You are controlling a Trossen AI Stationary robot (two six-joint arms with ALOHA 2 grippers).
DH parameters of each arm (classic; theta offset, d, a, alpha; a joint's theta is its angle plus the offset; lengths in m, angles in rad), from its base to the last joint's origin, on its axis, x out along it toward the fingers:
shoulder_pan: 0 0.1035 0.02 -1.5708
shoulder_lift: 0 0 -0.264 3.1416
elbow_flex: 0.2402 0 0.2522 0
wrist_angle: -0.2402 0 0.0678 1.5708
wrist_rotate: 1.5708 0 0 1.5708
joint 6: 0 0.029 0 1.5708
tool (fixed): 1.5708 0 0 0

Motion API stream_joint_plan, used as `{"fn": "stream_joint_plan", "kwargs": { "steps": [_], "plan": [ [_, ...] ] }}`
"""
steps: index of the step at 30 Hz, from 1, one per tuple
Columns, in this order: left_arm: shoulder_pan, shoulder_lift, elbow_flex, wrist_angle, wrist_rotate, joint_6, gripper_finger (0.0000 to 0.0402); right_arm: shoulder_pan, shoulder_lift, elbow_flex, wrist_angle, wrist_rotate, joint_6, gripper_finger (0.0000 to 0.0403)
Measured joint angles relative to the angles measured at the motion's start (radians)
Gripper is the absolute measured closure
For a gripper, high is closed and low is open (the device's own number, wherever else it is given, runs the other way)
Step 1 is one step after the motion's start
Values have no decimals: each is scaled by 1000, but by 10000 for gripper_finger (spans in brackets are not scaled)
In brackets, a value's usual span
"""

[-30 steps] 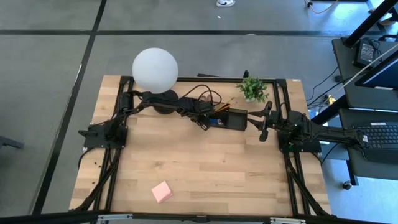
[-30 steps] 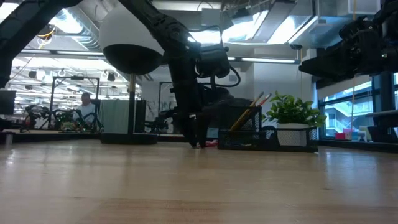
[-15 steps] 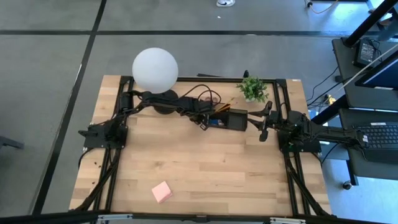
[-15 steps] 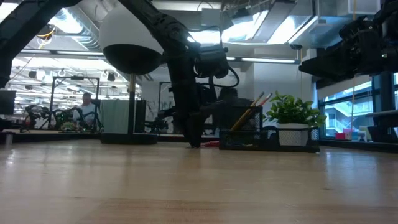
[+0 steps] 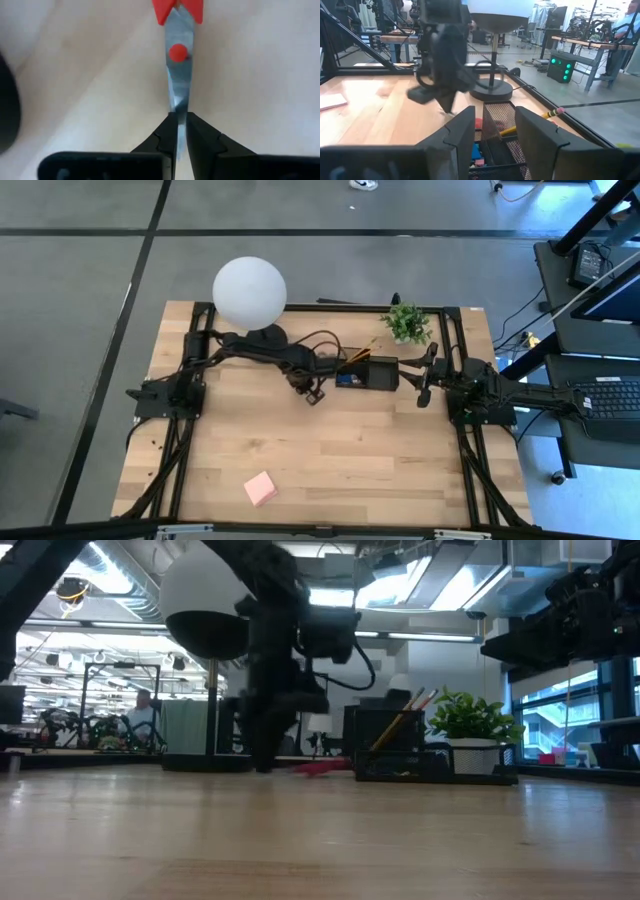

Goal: Pick and place office supplies into organizer
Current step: Put the red scissors into the black desk organizer

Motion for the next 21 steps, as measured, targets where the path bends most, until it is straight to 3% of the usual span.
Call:
{"fn": "stream_joint_plan", "kwargs": {
  "steps": [6,14,21],
  "plan": [
    [-60,-48,2,-166,-22,-46,382,-3,0,0,-1,0,-19,258],
    [-175,-67,5,-213,15,-63,399,-3,0,0,-1,0,-22,258],
    [-203,-86,13,-191,-51,-115,394,-3,0,0,-1,0,-21,258]
  ]
}}
